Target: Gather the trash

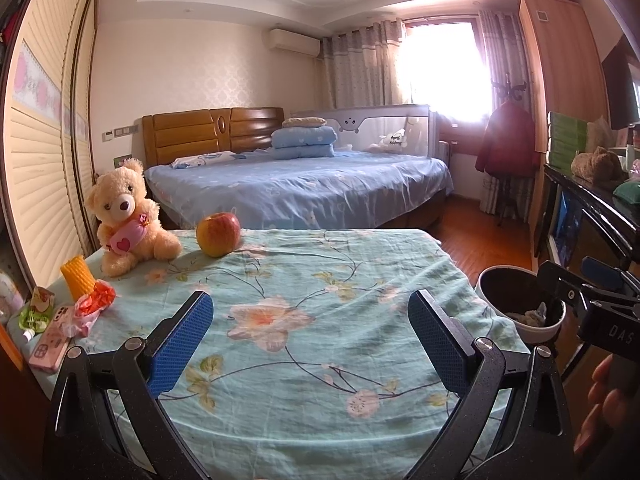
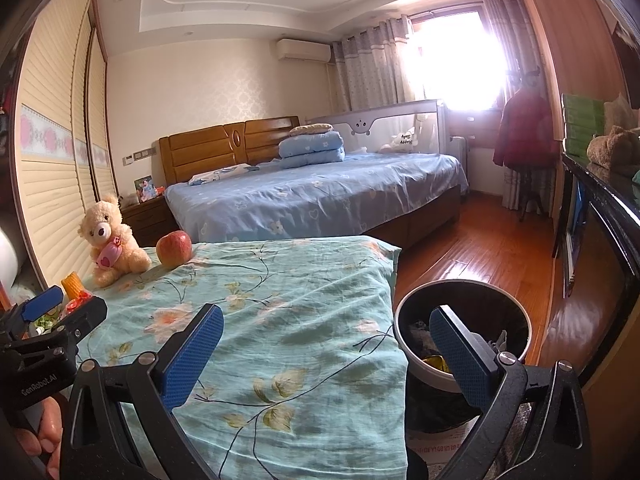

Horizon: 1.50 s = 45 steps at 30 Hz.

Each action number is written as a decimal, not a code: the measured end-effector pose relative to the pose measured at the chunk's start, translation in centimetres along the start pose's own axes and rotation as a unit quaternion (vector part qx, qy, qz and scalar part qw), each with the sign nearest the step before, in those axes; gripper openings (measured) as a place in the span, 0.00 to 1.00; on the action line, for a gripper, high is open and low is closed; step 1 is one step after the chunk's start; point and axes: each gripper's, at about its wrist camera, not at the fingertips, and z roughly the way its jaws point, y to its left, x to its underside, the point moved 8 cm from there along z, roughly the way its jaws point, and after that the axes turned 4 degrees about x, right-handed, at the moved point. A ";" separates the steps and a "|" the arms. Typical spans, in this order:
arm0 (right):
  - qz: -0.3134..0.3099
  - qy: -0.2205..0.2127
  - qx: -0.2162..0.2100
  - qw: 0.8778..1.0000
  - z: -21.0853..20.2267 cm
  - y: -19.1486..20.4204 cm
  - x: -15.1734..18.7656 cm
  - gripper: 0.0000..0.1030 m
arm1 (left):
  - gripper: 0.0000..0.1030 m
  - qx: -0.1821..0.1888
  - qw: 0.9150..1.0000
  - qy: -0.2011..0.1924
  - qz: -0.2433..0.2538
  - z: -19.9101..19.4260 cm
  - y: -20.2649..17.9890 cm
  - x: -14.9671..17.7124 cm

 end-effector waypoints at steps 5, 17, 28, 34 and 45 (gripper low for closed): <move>0.000 0.000 0.000 1.000 -0.1 0.1 0.0 1.00 | 0.97 0.000 1.000 0.000 0.001 0.1 0.0 0.0; -0.001 0.002 -0.002 1.000 -0.2 0.3 -0.1 1.00 | 0.97 0.003 1.000 0.003 0.002 0.4 0.1 0.0; 0.000 0.006 -0.005 1.000 0.1 0.3 -0.1 1.00 | 0.97 0.006 1.000 0.008 0.004 1.0 0.2 0.3; -0.001 0.009 -0.008 1.000 0.1 0.4 0.0 1.00 | 0.97 0.005 1.000 0.012 0.006 1.3 0.3 0.5; 0.002 0.011 -0.010 1.000 0.2 0.3 0.1 1.00 | 0.97 0.006 1.000 0.016 0.006 1.5 0.3 0.7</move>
